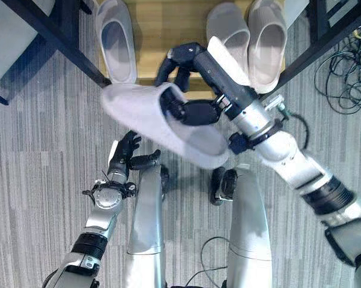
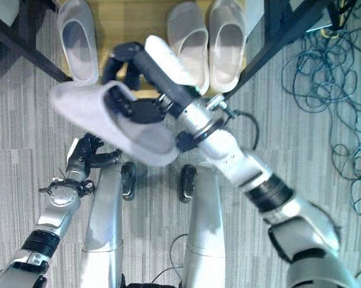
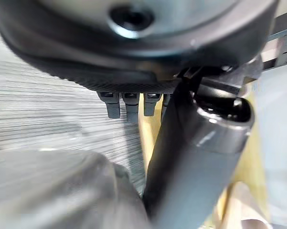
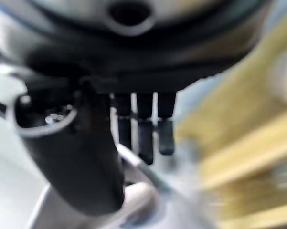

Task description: Arrange the slippers neatly on the shoe rack.

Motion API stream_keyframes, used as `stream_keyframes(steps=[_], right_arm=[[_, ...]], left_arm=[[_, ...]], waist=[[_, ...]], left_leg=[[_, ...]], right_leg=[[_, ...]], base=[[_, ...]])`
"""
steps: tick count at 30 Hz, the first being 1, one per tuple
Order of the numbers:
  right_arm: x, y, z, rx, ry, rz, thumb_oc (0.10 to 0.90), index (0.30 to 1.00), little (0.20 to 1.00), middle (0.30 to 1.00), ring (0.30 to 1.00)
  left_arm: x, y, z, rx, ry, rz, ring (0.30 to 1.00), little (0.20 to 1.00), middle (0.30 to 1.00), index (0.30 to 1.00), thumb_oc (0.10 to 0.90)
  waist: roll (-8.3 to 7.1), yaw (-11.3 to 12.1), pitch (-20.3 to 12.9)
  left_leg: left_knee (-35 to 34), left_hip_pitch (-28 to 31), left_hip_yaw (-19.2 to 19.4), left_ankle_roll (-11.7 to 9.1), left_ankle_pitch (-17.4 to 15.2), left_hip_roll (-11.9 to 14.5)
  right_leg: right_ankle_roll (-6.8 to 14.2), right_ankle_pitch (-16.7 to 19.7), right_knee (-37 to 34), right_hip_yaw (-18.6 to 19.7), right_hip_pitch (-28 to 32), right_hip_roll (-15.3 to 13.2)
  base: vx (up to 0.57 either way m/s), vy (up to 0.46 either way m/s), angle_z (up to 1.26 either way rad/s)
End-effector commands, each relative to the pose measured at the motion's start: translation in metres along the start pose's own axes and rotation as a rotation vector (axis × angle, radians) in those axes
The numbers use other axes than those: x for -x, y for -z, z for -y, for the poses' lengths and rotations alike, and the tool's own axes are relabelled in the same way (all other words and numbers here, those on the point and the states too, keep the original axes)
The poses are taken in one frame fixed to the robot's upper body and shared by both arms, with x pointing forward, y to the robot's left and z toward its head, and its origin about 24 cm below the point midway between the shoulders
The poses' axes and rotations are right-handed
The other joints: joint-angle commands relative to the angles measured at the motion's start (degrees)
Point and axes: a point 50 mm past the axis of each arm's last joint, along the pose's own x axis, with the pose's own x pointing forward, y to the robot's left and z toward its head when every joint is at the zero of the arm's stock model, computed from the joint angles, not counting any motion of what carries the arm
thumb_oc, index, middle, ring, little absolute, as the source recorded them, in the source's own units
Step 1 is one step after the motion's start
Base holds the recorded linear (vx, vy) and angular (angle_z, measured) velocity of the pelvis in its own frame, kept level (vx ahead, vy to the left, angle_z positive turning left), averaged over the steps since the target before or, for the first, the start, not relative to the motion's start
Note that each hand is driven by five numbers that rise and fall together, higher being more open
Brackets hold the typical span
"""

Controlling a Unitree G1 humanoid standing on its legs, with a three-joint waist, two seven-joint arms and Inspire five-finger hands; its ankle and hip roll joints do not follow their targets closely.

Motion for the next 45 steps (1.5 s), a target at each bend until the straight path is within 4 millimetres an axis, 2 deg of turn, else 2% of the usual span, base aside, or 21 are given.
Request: stream_keyframes(steps=[1,2,3,4,7,10,15,18,20,22,23,26,29,38,45], right_arm=[[-0.028,-0.073,0.040,0.000,0.189,0.361,0.400,0.300,0.300,0.300,0.300],[-0.038,-0.064,0.051,0.074,0.201,0.312,0.400,0.300,0.300,0.300,0.300],[-0.038,-0.064,0.051,0.074,0.200,0.313,0.400,0.300,0.300,0.300,0.300],[-0.047,-0.055,0.058,0.120,0.220,0.264,0.400,0.300,0.300,0.300,0.300],[-0.054,-0.039,0.066,0.143,0.263,0.179,0.400,0.300,0.300,0.300,0.300],[-0.058,-0.030,0.072,0.180,0.286,0.131,0.400,0.300,0.300,0.300,0.300],[-0.062,-0.027,0.081,0.222,0.349,0.107,0.400,0.300,0.300,0.300,0.300],[-0.060,-0.027,0.084,0.228,0.369,0.106,0.400,0.300,0.300,0.300,0.300],[-0.060,-0.027,0.086,0.248,0.385,0.106,0.400,0.300,0.300,0.300,0.300],[-0.061,-0.025,0.092,0.274,0.408,0.093,0.400,0.300,0.300,0.300,0.300],[-0.062,-0.025,0.092,0.291,0.412,0.090,0.400,0.300,0.300,0.300,0.300],[-0.065,-0.021,0.099,0.339,0.419,0.062,0.400,0.300,0.300,0.300,0.300],[-0.067,-0.014,0.102,0.379,0.414,0.020,0.400,0.300,0.300,0.300,0.300],[-0.086,-0.007,0.112,0.526,0.418,-0.075,0.400,0.300,0.300,0.300,0.300],[-0.089,0.002,0.118,0.592,0.433,-0.147,0.400,0.300,0.300,0.300,0.300]], left_arm=[[0.029,0.044,0.007,-0.013,0.027,-0.171,0.900,0.900,0.900,0.900,0.800],[0.034,0.045,0.005,-0.018,0.032,-0.173,0.900,0.900,0.900,0.900,0.800],[0.034,0.045,0.005,-0.017,0.031,-0.173,0.900,0.900,0.900,0.900,0.800],[0.041,0.048,0.006,-0.016,0.043,-0.186,0.900,0.900,0.900,0.900,0.800],[0.051,0.056,0.004,-0.035,0.059,-0.223,0.900,0.900,0.900,0.900,0.800],[0.058,0.063,0.002,-0.036,0.053,-0.254,0.900,0.900,0.900,0.900,0.800],[0.065,0.066,0.004,-0.034,0.061,-0.272,0.900,0.900,0.900,0.900,0.800],[0.065,0.065,0.008,-0.025,0.067,-0.267,0.900,0.900,0.900,0.900,0.800],[0.068,0.065,0.008,-0.025,0.072,-0.270,0.900,0.900,0.900,0.900,0.800],[0.070,0.066,0.009,-0.028,0.077,-0.276,0.900,0.900,0.900,0.900,0.800],[0.071,0.068,0.009,-0.035,0.079,-0.285,0.900,0.900,0.900,0.900,0.800],[0.075,0.071,0.008,-0.035,0.076,-0.297,0.900,0.900,0.900,0.900,0.800],[0.079,0.075,0.009,-0.035,0.080,-0.317,0.900,0.900,0.900,0.900,0.800],[0.083,0.077,0.016,-0.026,0.108,-0.328,0.900,0.900,0.900,0.900,0.800],[0.084,0.075,0.022,-0.005,0.116,-0.317,0.900,0.900,0.900,0.900,0.800]], waist=[[1.66,-0.3,-1.7],[1.71,0.2,-1.7],[1.64,0.2,-1.7],[1.53,1.0,-1.7],[1.23,1.8,-1.7],[1.07,2.2,-1.7],[1.22,3.0,-1.7],[1.27,3.4,-1.7],[0.69,3.8,-1.7],[0.77,4.0,-1.7],[0.64,4.4,-1.7],[0.50,4.7,-1.7],[0.10,5.0,-1.7],[0.76,7.5,-1.7],[1.19,8.9,-1.7]], left_leg=[[7.1,0.4,-2.1,3.3,0.9,-1.1],[11.6,-2.0,-2.2,3.4,-0.5,-1.6],[11.8,-2.0,-2.2,3.4,-0.7,-1.5],[15.1,-2.1,-2.7,3.2,-3.0,-1.7],[20.0,-2.1,-3.3,2.8,-5.2,-1.9],[23.9,-2.1,-4.0,3.1,-7.6,-2.5],[28.2,-2.1,-4.2,3.4,-9.9,-3.3],[28.6,-2.1,-4.5,3.0,-9.7,-3.4],[29.7,-2.1,-4.1,3.1,-11.2,-3.3],[30.2,-2.1,-4.4,2.9,-10.7,-3.6],[31.0,-2.1,-4.3,2.6,-11.8,-3.6],[31.4,-2.1,-4.5,2.4,-12.2,-4.0],[32.4,-2.1,-4.1,2.3,-12.7,-4.1],[34.6,-2.1,-4.0,2.7,-14.4,-4.9],[35.1,-2.1,-4.0,2.8,-14.9,-5.6]], right_leg=[[-2.1,5.1,4.9,1.8,2.5,0.3],[-2.3,4.7,10.2,3.1,-0.5,1.3],[-2.3,4.7,10.4,3.2,-0.6,1.4],[-2.7,3.8,14.4,5.1,-2.0,3.0],[-2.9,3.0,20.4,7.6,-3.1,4.5],[-2.9,2.4,24.2,9.2,-3.6,5.7],[-3.1,1.8,27.4,9.6,-3.6,6.9],[-2.8,2.7,27.4,9.6,-3.6,6.7],[-3.0,2.5,27.7,10.0,-3.6,6.4],[-2.6,3.3,28.0,9.6,-3.6,6.5],[-2.8,2.8,28.5,9.6,-3.6,6.1],[-2.4,3.0,29.2,9.8,-3.6,6.1],[-2.9,2.6,29.9,10.2,-3.4,5.8],[-3.1,2.1,30.7,10.1,-2.6,5.0],[-3.3,2.3,30.1,9.6,-1.6,4.2]], base=[[0.07,0.075,-0.10],[0.05,0.039,-0.15],[0.10,0.065,-0.24],[0.08,0.031,-0.31],[0.07,0.020,-0.27],[0.06,0.027,-0.04],[0.04,0.031,-0.20],[0.01,0.051,-0.01],[0.02,0.046,-0.01],[0.00,0.067,-0.05],[0.00,0.051,-0.03],[0.00,0.031,-0.01],[0.01,0.034,0.01],[0.01,0.058,0.08],[0.01,0.061,0.07]])
